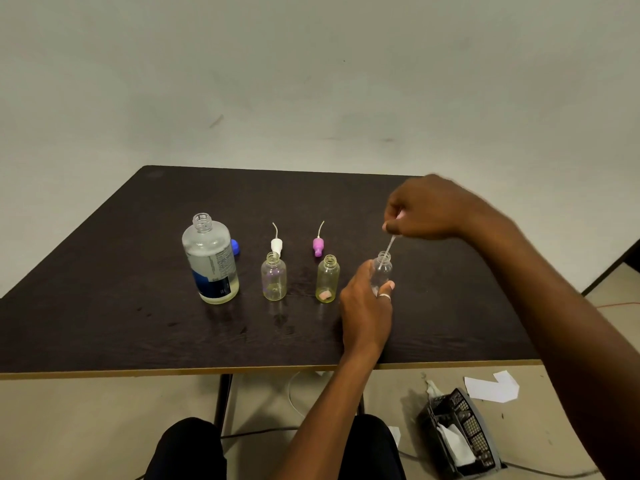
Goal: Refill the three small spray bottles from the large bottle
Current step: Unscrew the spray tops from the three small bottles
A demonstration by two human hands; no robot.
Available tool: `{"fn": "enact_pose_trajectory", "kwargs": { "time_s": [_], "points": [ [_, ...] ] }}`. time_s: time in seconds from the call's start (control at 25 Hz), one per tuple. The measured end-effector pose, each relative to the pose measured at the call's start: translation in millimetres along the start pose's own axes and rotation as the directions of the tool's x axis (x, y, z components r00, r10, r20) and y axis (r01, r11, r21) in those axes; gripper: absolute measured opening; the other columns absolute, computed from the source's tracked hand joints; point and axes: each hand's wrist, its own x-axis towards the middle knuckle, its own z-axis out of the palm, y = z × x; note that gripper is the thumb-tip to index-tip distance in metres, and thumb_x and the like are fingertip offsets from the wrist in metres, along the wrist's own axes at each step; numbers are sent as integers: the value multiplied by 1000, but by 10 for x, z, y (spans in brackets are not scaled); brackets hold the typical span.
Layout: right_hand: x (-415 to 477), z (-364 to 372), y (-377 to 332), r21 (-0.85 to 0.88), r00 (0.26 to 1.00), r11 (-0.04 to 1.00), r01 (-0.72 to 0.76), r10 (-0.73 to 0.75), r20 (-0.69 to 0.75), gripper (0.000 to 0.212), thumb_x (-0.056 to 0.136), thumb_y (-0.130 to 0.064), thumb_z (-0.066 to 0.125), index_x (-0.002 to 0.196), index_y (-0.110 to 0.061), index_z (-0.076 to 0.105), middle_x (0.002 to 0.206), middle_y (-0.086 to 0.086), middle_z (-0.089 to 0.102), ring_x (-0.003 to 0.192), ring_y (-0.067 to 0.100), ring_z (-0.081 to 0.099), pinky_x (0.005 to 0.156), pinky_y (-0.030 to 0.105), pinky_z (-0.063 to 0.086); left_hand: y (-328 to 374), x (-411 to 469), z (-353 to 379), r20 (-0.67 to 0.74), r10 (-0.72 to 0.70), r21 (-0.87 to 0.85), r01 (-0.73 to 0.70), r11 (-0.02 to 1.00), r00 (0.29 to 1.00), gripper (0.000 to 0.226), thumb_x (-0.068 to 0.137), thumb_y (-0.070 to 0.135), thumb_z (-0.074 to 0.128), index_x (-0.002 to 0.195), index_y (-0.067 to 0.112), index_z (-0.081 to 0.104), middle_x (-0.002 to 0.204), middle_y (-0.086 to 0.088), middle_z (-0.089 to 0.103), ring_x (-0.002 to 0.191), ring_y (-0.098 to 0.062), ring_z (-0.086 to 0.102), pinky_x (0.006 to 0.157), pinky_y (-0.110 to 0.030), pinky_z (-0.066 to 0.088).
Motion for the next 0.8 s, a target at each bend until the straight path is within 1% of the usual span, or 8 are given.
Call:
{"fn": "enact_pose_trajectory", "kwargs": {
  "time_s": [0.16,0.28,0.36,0.44,0.52,0.6,0.68,0.8],
  "points": [
    [-54,-476,-7,70,996,997,-33,38,-77,7,80,-31,65,78,-34,70,87,-8,68,88,16,61,77,32,49,-34,19,15,2,-7,5,7,1000,1000,41,88,13,72,127,20,62,119,5,69,106,-5,63,79,4,39],
    [50,-543,-10,143,982,987,-78,100,-157,11,78,-21,61,78,-28,70,83,-7,68,84,18,63,76,32,52,-23,14,15,1,-15,-6,15,1000,1000,41,88,13,72,127,20,62,120,6,69,105,-4,64,79,4,39],
    [204,-396,-16,187,977,974,-128,157,-146,13,74,-15,58,77,-21,70,75,-2,71,78,21,67,78,35,57,-21,10,19,3,-30,-16,30,999,1000,40,88,13,72,126,21,63,118,7,69,101,-1,62,77,4,39],
    [388,-127,-6,187,982,971,-151,169,-83,15,67,-12,57,72,-13,71,67,5,72,69,21,69,72,34,59,-18,12,23,0,-38,-4,38,999,999,38,88,15,72,124,24,63,115,8,70,99,-2,64,77,2,41],
    [570,192,4,208,985,963,-173,171,26,13,63,-11,60,65,-9,72,65,8,72,67,21,70,65,31,58,-34,17,27,-9,-28,23,28,999,1000,39,87,17,73,124,26,62,115,8,70,100,-5,66,81,-3,45],
    [739,506,32,323,972,918,-228,194,134,10,69,-12,68,72,-5,74,71,11,74,71,24,73,72,37,61,-51,17,36,-13,-27,50,27,998,1000,41,88,19,73,126,28,60,116,8,69,102,-6,65,87,-15,52],
    [890,773,69,416,948,855,-310,247,200,14,74,-15,74,80,-3,72,74,11,74,71,24,74,76,43,61,-71,27,53,-10,-44,48,45,998,999,42,88,22,73,127,30,59,119,8,68,103,-8,66,89,-25,55],
    [1051,1019,109,401,934,847,-349,277,228,21,72,-22,78,80,-4,71,76,11,74,73,25,73,78,43,61,-67,35,61,6,-67,34,67,997,998,44,88,23,72,129,30,57,125,11,65,105,-8,65,91,-30,55]
  ]
}}
